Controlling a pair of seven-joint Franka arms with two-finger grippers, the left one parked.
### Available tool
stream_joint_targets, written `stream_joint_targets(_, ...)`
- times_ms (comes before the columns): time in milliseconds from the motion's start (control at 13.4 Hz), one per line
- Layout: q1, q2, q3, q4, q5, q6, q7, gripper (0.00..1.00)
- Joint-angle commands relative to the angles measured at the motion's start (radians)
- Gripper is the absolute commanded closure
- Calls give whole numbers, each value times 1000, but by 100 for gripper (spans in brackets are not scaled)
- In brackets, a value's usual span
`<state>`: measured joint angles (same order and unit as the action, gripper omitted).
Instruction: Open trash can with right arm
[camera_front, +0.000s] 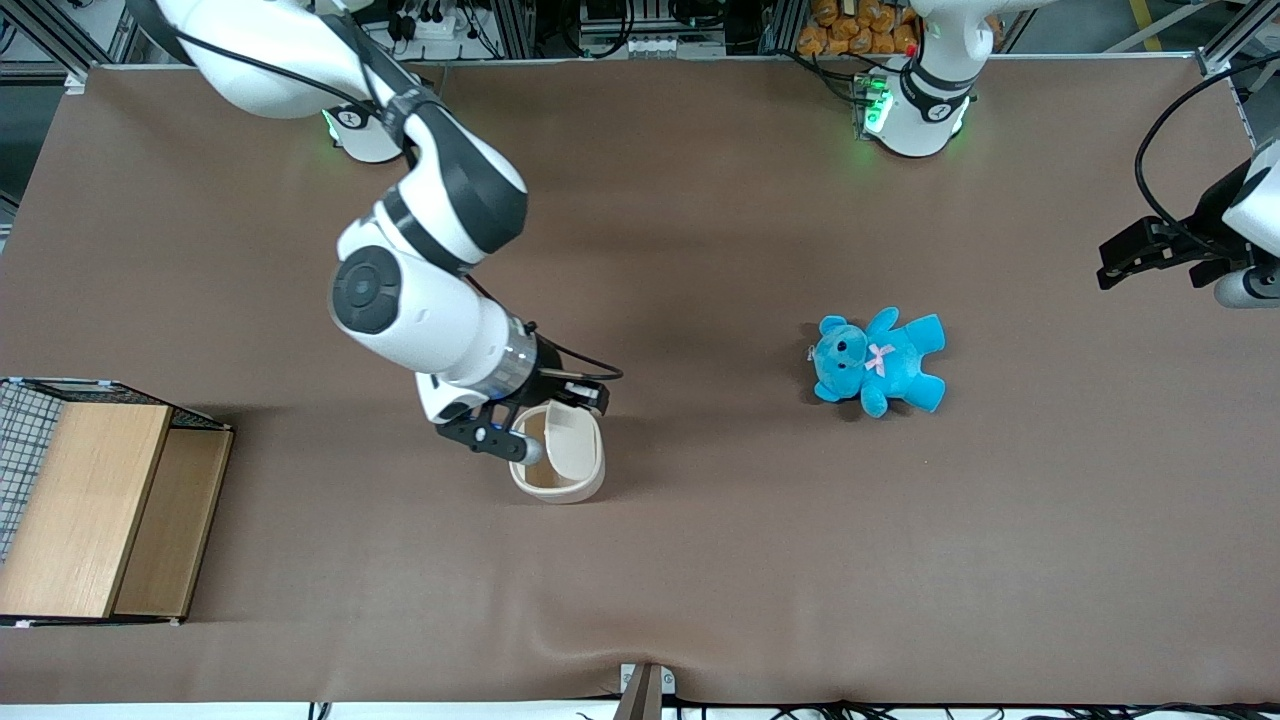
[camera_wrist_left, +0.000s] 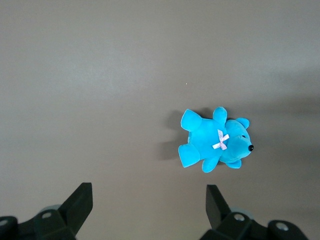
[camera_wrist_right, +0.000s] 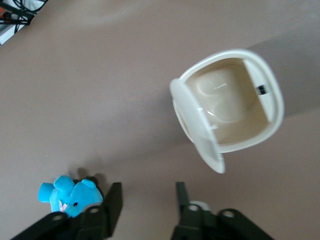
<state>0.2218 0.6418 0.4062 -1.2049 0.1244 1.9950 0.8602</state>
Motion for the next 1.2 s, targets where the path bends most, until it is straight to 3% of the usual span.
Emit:
stream_joint_targets(0, -85, -66, 42, -13, 0, -102, 2, 0)
stream_joint_targets(449, -205, -162, 33, -13, -5, -353, -114, 0)
stream_joint_targets(898, -203, -307, -182, -24, -15, -519, -432, 0)
stream_joint_targets(1123, -206, -373, -242, -27, -60, -600, -534, 0)
